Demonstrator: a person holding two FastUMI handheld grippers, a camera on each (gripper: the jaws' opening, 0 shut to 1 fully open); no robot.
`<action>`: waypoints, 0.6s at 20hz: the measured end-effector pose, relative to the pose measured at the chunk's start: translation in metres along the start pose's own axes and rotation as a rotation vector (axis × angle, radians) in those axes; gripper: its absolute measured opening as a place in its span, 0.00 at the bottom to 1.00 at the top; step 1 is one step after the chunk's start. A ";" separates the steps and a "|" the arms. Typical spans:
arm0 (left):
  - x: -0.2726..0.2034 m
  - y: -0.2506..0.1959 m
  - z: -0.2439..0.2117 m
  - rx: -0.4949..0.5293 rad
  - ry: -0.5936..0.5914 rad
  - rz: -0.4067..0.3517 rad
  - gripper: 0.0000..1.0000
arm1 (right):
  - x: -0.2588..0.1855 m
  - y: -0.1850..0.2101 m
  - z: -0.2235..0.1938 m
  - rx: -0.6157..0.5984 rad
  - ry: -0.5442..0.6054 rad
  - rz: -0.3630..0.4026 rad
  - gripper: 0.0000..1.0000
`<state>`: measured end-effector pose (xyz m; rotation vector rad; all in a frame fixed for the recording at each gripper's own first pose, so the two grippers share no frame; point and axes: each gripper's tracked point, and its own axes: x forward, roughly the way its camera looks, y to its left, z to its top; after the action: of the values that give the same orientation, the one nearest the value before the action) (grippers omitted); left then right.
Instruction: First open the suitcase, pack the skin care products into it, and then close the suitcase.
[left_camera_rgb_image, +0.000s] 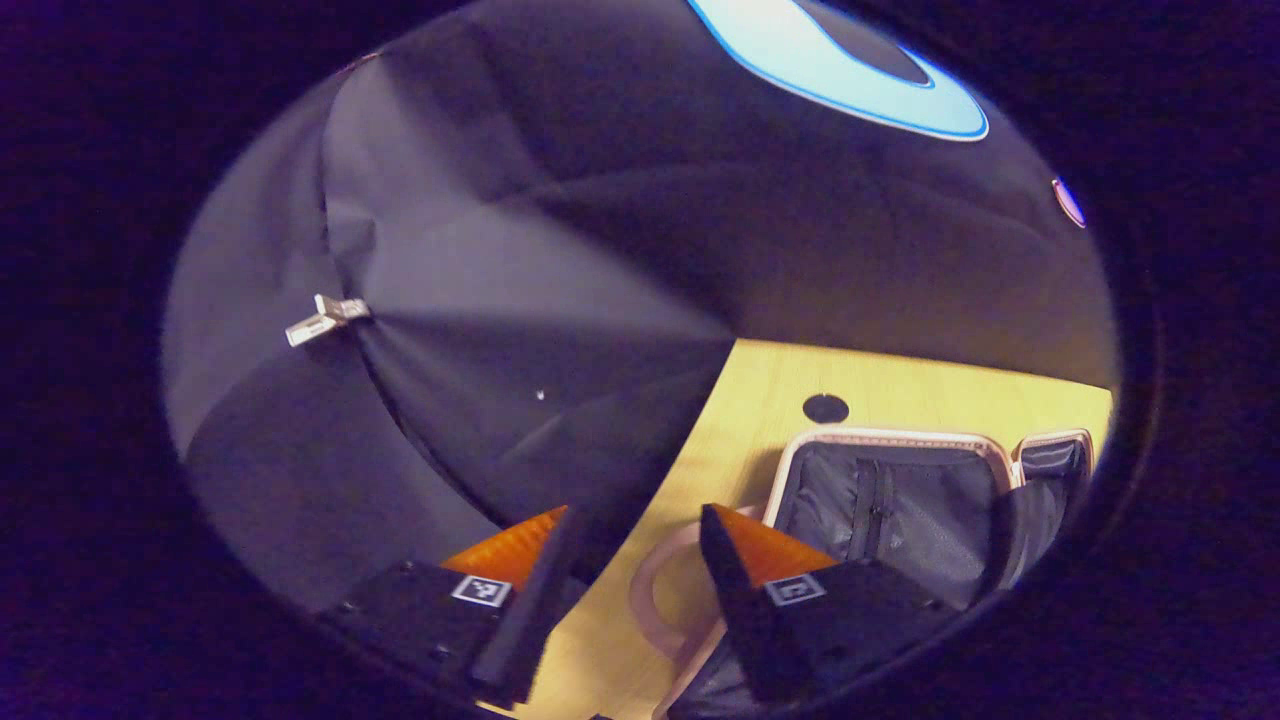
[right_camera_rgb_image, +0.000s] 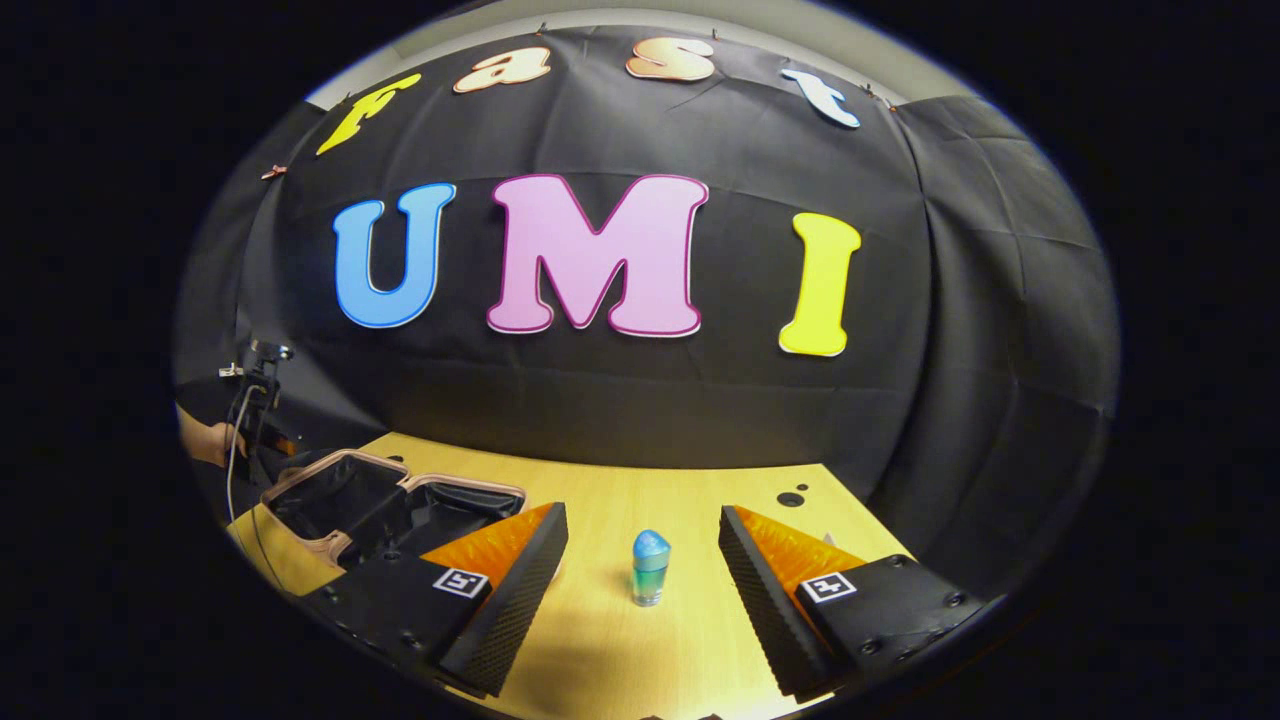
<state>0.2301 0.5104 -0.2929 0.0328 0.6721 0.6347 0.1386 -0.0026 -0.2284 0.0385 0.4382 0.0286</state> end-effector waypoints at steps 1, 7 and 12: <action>-0.023 0.003 0.021 -0.018 -0.064 0.005 0.80 | -0.001 -0.008 0.004 0.003 -0.009 -0.010 0.96; -0.169 -0.023 0.105 -0.038 -0.379 -0.044 0.98 | -0.016 -0.053 0.030 0.013 -0.069 -0.067 0.96; -0.304 -0.088 0.111 0.006 -0.513 -0.131 0.97 | -0.029 -0.082 0.044 0.005 -0.120 -0.082 0.96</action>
<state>0.1598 0.2879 -0.0516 0.1507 0.1776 0.4710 0.1323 -0.0868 -0.1799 0.0268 0.3193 -0.0557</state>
